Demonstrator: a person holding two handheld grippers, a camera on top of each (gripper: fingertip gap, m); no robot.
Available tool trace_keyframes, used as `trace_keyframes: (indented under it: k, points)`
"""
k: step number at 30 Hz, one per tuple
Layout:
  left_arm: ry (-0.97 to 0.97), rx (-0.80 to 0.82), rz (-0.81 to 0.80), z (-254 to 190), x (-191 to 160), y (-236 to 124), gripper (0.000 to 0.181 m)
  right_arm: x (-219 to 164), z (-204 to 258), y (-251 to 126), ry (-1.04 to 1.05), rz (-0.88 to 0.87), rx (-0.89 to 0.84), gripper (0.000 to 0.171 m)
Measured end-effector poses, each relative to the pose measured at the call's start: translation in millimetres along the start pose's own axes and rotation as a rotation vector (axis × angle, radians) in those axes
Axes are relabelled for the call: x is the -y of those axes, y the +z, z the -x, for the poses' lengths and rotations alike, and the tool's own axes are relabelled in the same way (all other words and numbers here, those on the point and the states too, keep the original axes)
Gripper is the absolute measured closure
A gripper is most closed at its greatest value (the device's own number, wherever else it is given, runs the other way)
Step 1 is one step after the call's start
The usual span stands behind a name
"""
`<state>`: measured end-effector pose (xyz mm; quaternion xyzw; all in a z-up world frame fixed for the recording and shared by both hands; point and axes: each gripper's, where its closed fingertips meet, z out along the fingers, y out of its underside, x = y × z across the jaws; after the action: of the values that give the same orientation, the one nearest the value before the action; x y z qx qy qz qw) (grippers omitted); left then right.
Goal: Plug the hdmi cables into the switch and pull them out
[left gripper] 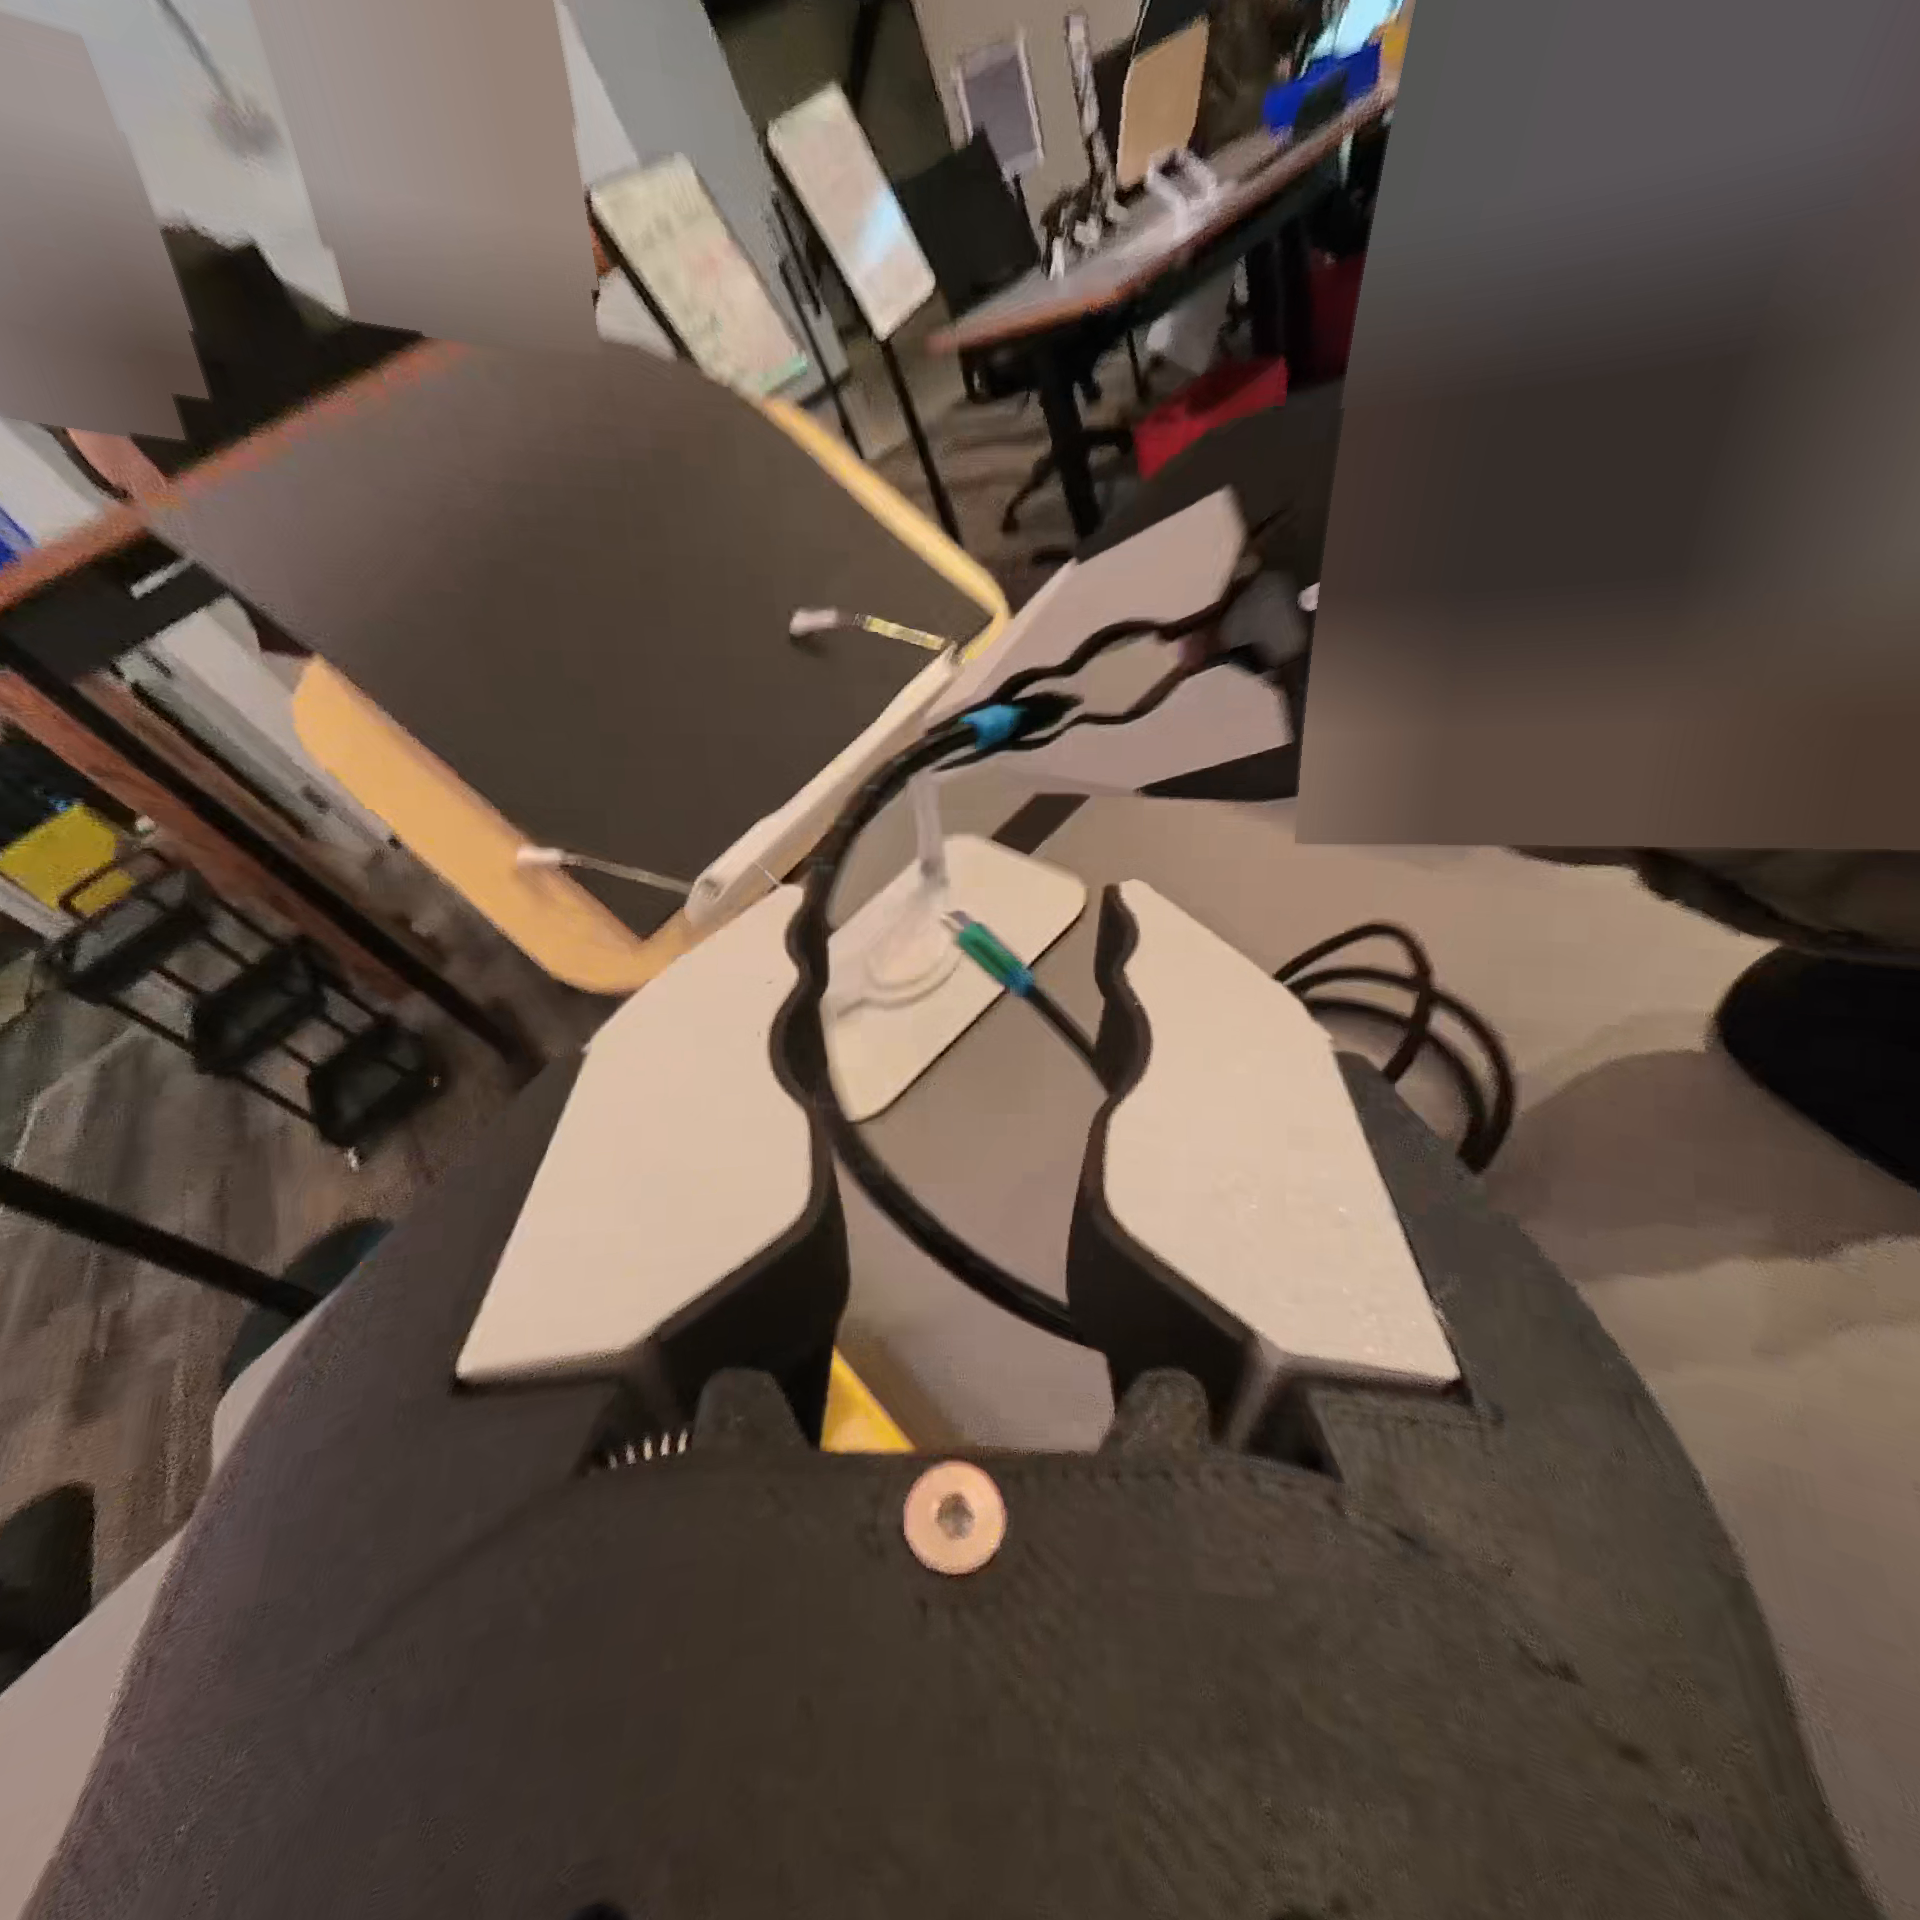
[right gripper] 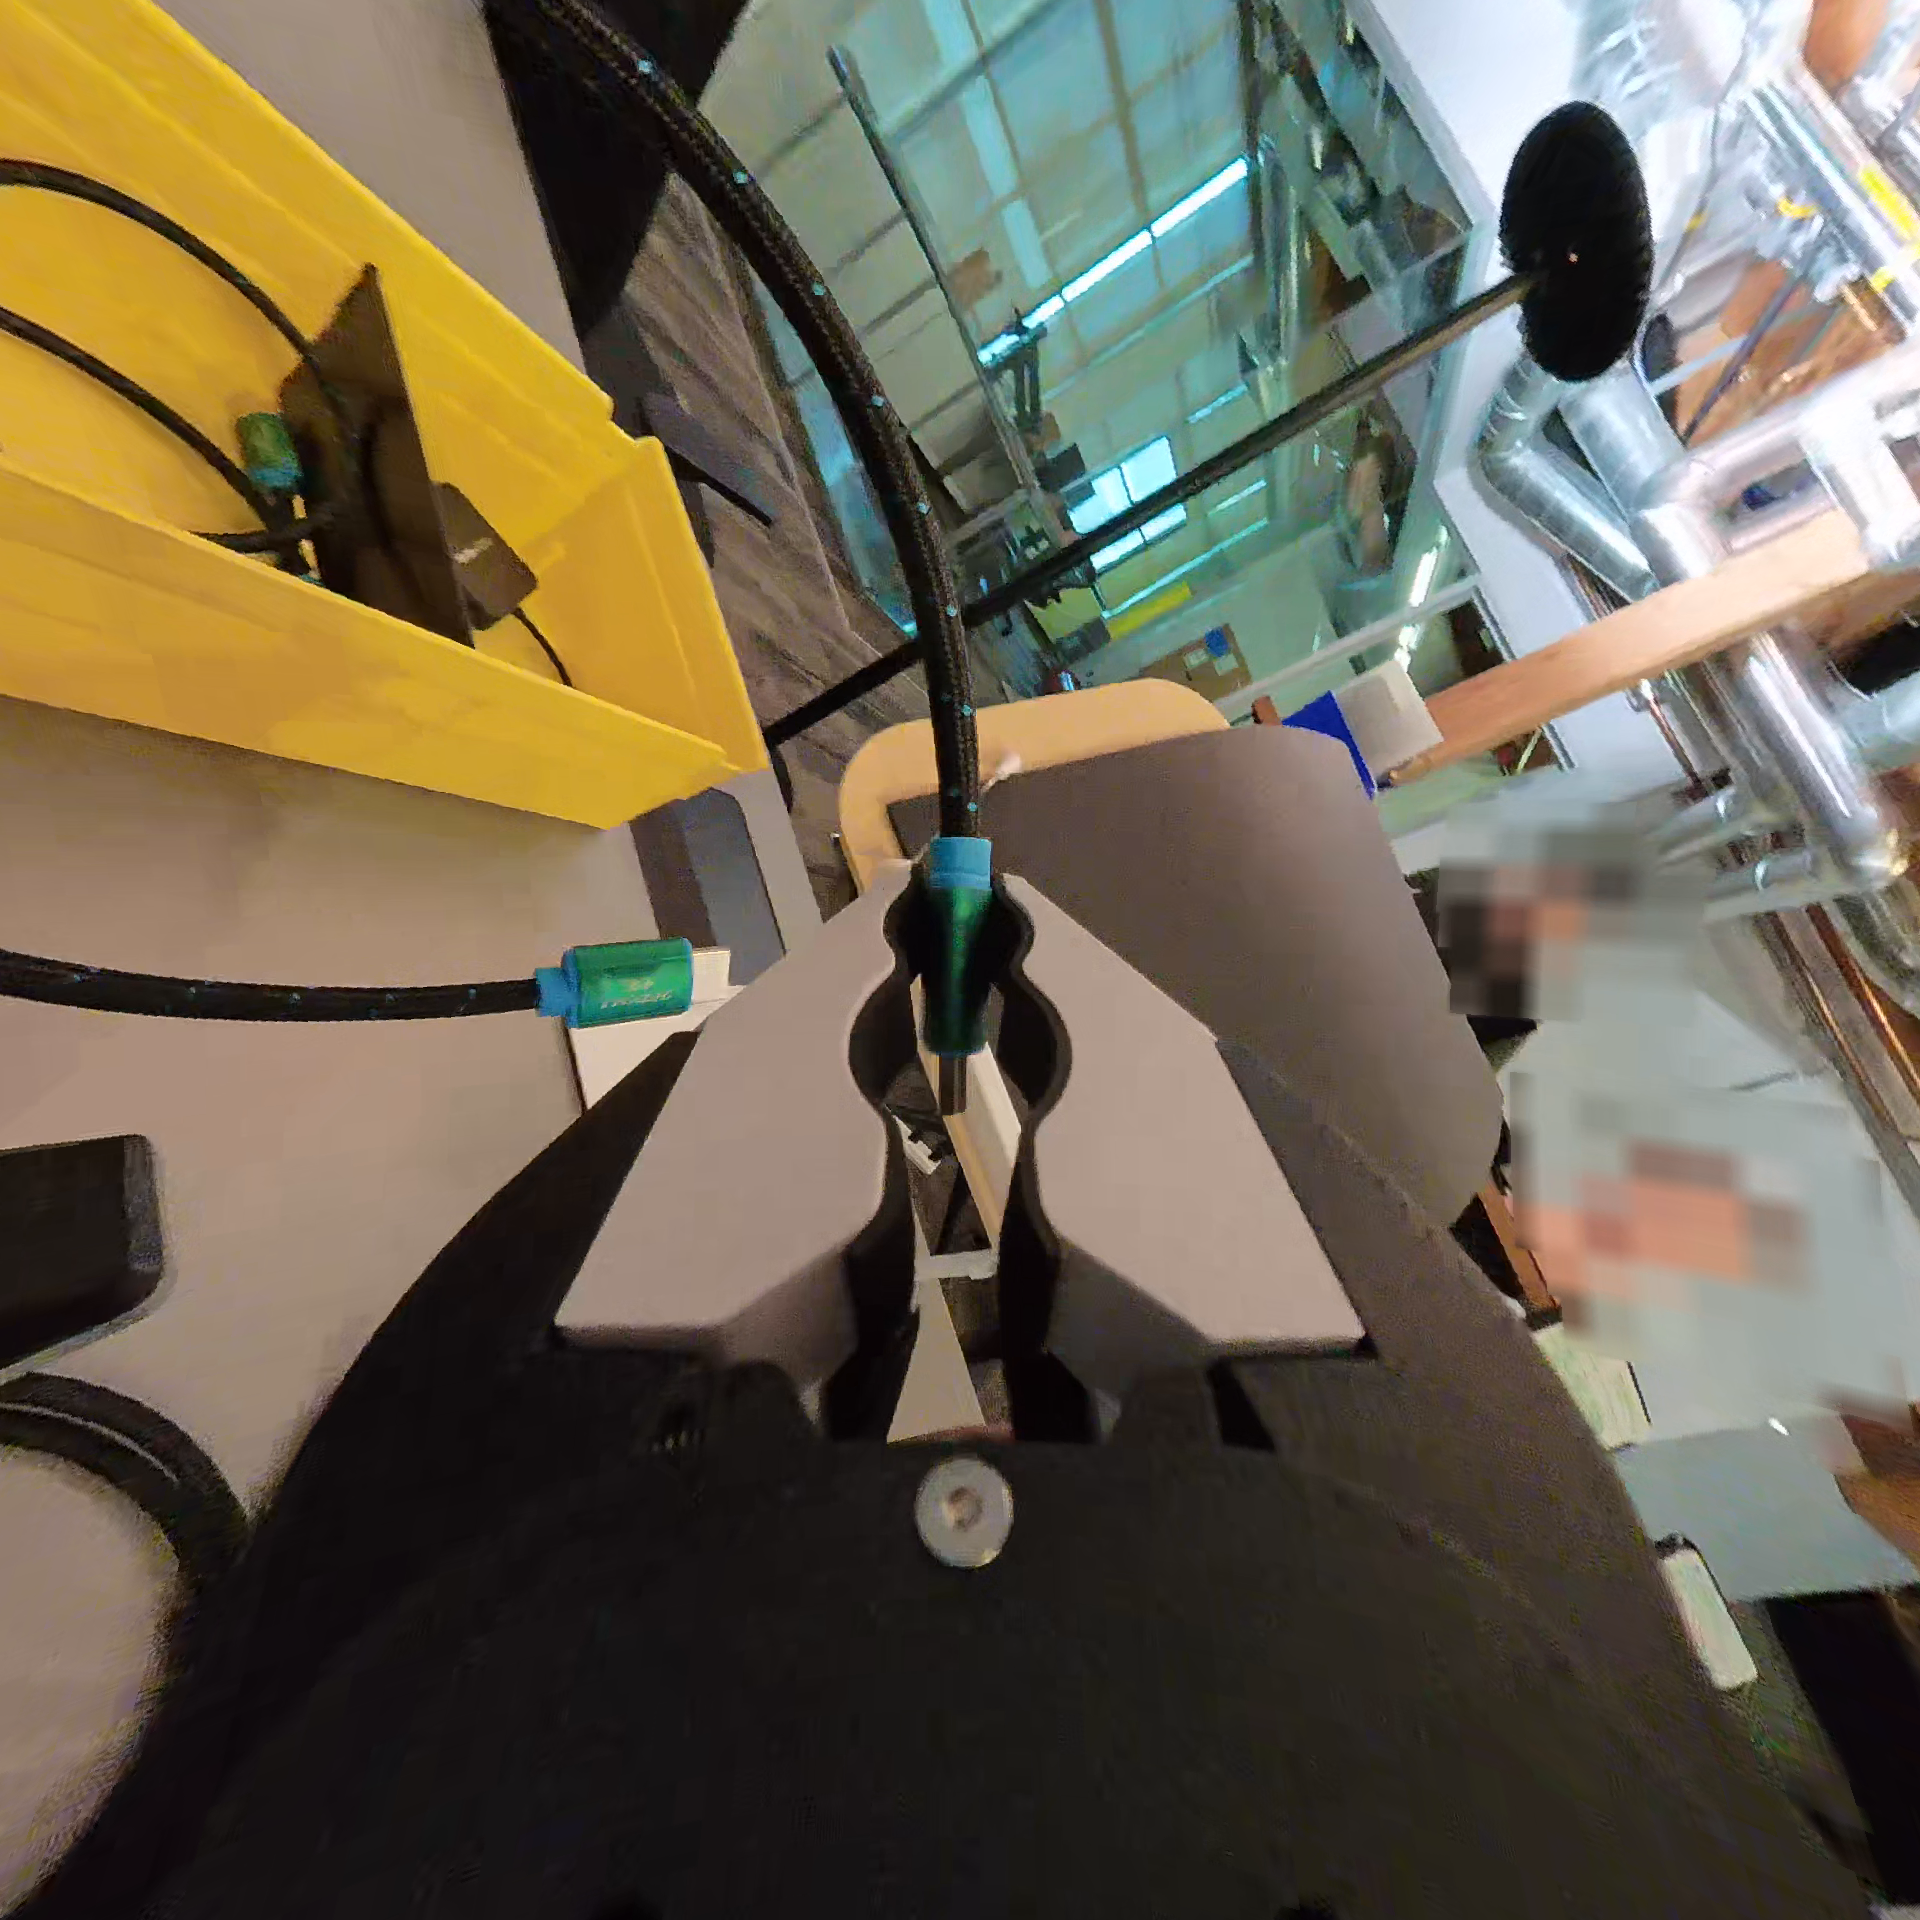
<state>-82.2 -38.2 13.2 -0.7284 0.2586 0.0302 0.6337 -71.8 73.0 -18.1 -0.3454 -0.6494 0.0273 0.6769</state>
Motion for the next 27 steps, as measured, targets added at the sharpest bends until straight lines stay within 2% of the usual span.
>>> trace_keyframes:
  k: [3, 5, 8, 10, 12, 14, 15, 17, 19, 21, 22, 23, 25, 27]
  points:
    - [-0.036, -0.135, -0.093, -56.1, 28.9, -14.7, 0.143, -11.7, -16.4, 1.3, 0.068, 0.037, -0.071, 0.165]
    - [-0.143, -0.201, -0.117, -91.5, 29.7, -12.3, 0.146, -13.0, -18.9, 3.1, 0.122, 0.037, -0.102, 0.165]
    - [-0.409, -0.299, -0.048, -125.7, -8.5, 6.0, 0.144, -4.7, -14.0, 4.8, 0.281, -0.021, -0.083, 0.165]
    - [-0.686, -0.328, -0.039, -129.8, -40.5, 10.3, 0.142, -0.2, -12.1, 3.4, 0.373, -0.051, -0.066, 0.165]
    - [-0.798, -0.123, -0.048, -109.3, -80.4, 6.3, 0.128, 3.7, -12.6, 0.9, 0.465, -0.079, -0.039, 0.165]
    - [-0.775, 0.077, -0.093, -93.1, -100.6, -9.2, 0.11, 7.6, -12.7, -0.1, 0.548, -0.11, -0.007, 0.164]
    - [-0.702, 0.166, -0.11, -84.2, -103.1, -15.3, 0.096, 10.5, -11.5, -0.3, 0.58, -0.127, 0.013, 0.165]
    - [-0.57, 0.271, -0.158, -65.8, -98.5, -18.8, 0.092, 18.4, -5.7, 0.4, 0.639, -0.155, 0.058, 0.165]
    - [-0.474, 0.296, -0.211, -55.6, -85.8, -9.2, 0.088, 30.4, 4.8, 1.2, 0.692, -0.184, 0.119, 0.165]
    - [-0.357, 0.339, -0.25, -48.7, -72.1, 0.5, 0.099, 41.5, 16.2, 1.7, 0.739, -0.211, 0.182, 0.165]
    - [-0.298, 0.379, -0.287, -44.0, -63.9, 0.6, 0.113, 45.2, 20.0, 1.8, 0.754, -0.219, 0.199, 0.165]
    - [-0.258, 0.427, -0.316, -37.7, -57.6, -1.9, 0.13, 48.2, 23.7, 1.8, 0.758, -0.226, 0.217, 0.165]
    - [-0.193, 0.446, -0.361, -32.7, -45.9, -7.5, 0.178, 51.9, 28.5, 3.0, 0.759, -0.234, 0.24, 0.165]
    - [-0.14, 0.418, -0.374, -29.7, -37.3, -14.5, 0.181, 51.6, 29.8, 4.2, 0.755, -0.24, 0.25, 0.165]
